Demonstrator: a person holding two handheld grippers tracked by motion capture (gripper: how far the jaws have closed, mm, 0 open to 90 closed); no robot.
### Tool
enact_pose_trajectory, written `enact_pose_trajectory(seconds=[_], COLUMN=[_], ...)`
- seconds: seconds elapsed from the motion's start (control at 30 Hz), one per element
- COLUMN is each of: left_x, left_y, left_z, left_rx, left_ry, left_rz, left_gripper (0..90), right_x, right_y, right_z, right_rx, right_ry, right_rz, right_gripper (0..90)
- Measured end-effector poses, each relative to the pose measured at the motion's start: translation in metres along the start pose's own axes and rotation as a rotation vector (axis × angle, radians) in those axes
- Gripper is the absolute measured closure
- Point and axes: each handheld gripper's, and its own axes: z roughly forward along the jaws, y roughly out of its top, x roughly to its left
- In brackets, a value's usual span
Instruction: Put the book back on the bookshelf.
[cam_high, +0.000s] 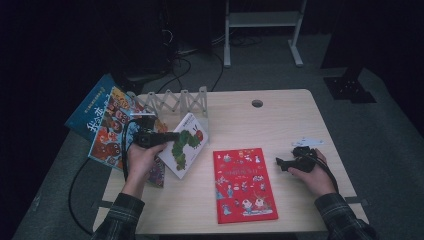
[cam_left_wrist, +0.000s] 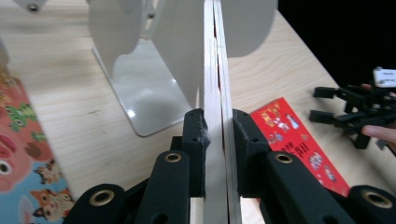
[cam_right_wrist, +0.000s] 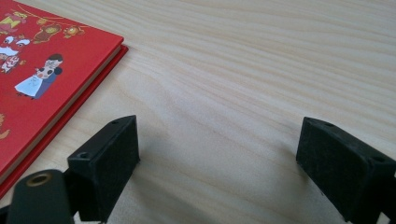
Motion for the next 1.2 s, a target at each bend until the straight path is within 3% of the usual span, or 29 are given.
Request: enact_pose_trajectory(seconds=[0.3, 0.6, 0.77, 1.0, 1.2], left_x=[0.002, 0.004, 0.004, 0.009, 0.010], left_y=[0.012, 0.025, 0.033, 0.037, 0.033], left_z=[0.016, 0.042, 0.056, 0.068, 0.066], left_rx=[-0.016, -0.020, -0.027, -0.042, -0.074], left_ry=[0.057, 0.094, 0.139, 0.158, 0.118], left_rz=[-0.006, -0.022, -0.016, -0.031, -0.035], left_gripper=[76.5, 76.5, 76.4, 76.1, 72.2], right_x=[0.000, 0.000, 0.000, 0.000, 0.000], right_y=[0.001, 0.001, 0.001, 0.001, 0.001], right_z=[0.001, 0.001, 0.001, 0.001, 0.001], right_rx=[0.001, 0.001, 0.001, 0.000, 0.000], right_ry=[0.002, 0.003, 0.003, 0.003, 0.003], right_rz=[-0.006, -0.006, -0.007, -0.005, -0.006], right_gripper=[11.8, 11.8, 11.8, 11.8, 11.8])
